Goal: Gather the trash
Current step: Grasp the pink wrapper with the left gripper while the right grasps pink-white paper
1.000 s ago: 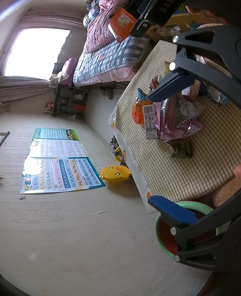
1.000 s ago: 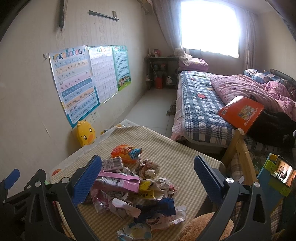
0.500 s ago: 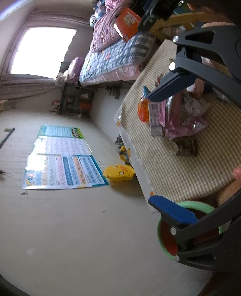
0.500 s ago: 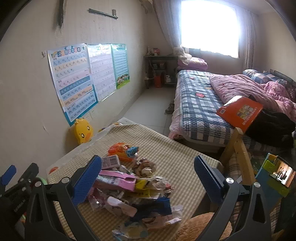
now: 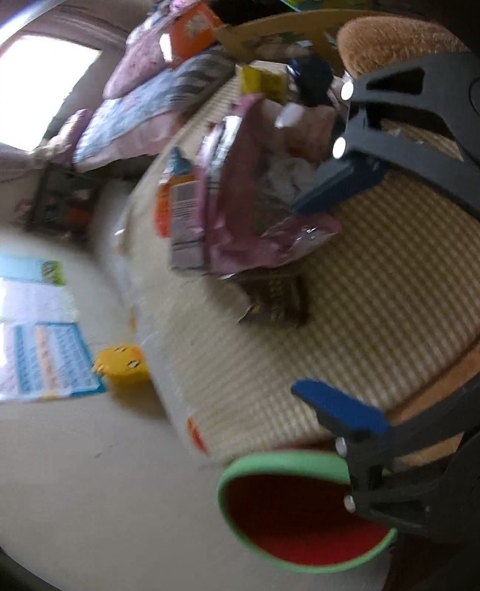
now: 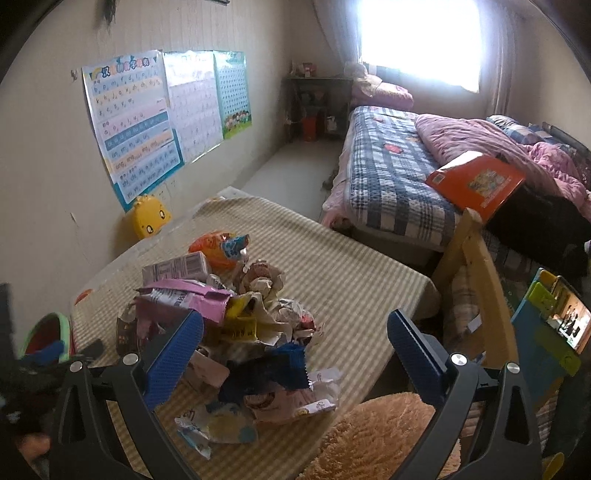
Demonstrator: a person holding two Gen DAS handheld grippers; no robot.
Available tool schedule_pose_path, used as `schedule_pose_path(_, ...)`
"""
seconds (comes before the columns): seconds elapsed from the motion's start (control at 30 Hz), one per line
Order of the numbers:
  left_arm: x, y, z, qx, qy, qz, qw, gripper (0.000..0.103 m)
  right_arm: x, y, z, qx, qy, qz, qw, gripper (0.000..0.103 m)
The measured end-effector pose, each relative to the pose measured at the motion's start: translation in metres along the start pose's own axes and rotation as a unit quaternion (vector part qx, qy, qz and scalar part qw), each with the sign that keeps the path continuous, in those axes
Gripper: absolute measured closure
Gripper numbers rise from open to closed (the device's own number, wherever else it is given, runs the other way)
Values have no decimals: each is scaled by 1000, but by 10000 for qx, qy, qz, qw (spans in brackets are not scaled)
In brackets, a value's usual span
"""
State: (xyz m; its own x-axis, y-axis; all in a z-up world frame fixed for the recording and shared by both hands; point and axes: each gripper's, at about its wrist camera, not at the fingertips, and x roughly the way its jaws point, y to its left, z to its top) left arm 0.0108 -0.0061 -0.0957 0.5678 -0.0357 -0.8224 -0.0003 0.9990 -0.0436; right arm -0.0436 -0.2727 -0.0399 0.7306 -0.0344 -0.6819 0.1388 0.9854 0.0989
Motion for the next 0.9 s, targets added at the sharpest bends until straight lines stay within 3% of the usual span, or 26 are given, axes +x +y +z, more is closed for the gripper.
schedule_pose_path(0.07,19,-10,2,118,229,-91,9996,35,4,1,-1,-11,39,35,10000,8)
schedule_pose_path(0.17,41,-20,8,64,552,-291,9980,44,7,0,-2,-28,112,93,9999,8)
schedule_pose_path(0.27,63,-28,10,14,998,-495,9938,44,11,-2,-4,13,174,76,9998,8)
schedule_pose_path(0.4,77,-27,5,-13,1158,-457,9922,48,18,-8,-6,162,297,103,9994,8)
schedule_pose_path(0.43,75,-27,4,17,1113,-441,9928,55,20,-8,-6,179,334,123,9992,8)
schedule_pose_path(0.5,72,-24,4,-21,1154,-558,9917,85,22,-7,-8,171,390,131,9990,8)
schedule_pose_path(0.6,64,-10,1,-346,1129,-832,9895,87,25,-4,-9,149,465,178,9987,8)
schedule_pose_path(0.9,17,22,-12,-405,806,-1055,9903,89,28,7,-9,46,561,349,9978,8)
